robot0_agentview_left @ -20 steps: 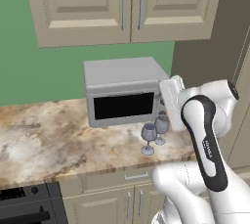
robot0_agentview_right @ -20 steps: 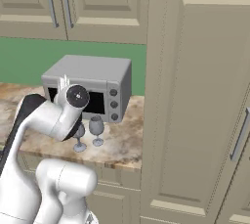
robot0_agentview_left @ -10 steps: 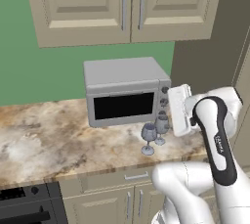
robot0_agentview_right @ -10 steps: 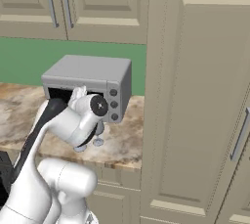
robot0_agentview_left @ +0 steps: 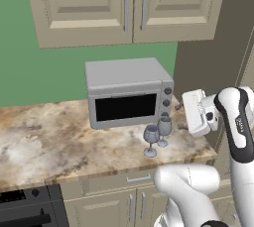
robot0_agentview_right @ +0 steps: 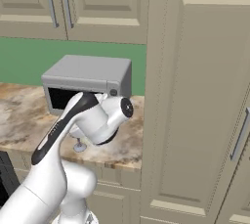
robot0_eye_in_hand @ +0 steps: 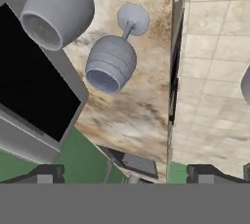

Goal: Retrieve the wine glasses from the counter and place one next to each plate.

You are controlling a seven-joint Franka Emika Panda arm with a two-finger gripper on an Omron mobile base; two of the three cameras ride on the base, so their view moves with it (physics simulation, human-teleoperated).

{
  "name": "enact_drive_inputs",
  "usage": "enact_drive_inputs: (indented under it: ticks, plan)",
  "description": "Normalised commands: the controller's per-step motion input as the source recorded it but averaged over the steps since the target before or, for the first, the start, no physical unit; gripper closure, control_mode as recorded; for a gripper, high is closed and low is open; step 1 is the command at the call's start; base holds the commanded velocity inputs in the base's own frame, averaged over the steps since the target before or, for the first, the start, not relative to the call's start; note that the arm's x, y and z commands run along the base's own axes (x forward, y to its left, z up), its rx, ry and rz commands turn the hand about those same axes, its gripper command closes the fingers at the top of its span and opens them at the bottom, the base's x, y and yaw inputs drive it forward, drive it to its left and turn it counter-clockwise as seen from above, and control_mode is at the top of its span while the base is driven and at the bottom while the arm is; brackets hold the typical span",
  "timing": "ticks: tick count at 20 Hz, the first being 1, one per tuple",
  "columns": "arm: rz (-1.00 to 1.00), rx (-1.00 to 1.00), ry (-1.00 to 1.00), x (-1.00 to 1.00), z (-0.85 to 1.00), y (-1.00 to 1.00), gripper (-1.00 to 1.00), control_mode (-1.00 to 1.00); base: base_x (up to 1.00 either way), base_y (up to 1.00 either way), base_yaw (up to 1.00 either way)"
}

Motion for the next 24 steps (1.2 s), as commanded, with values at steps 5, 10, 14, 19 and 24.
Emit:
enact_drive_inputs:
  ticks: [5,10,14,19,24]
  plan:
    - [-0.23,0.03,0.00,0.00,-0.20,-0.11,-1.00,-1.00,0.00,0.00,0.00]
    - [-0.27,0.00,0.05,0.00,-0.22,0.00,-1.00,-1.00,0.00,0.00,0.00]
    - [-0.25,0.00,0.18,0.00,-0.31,-0.01,-1.00,-1.00,0.00,0.00,0.00]
    - [-0.15,0.06,0.26,0.10,-0.34,-0.06,-1.00,-1.00,0.00,0.00,0.00]
    - [-0.02,0.13,0.17,0.07,-0.33,-0.27,-1.00,-1.00,0.00,0.00,0.00]
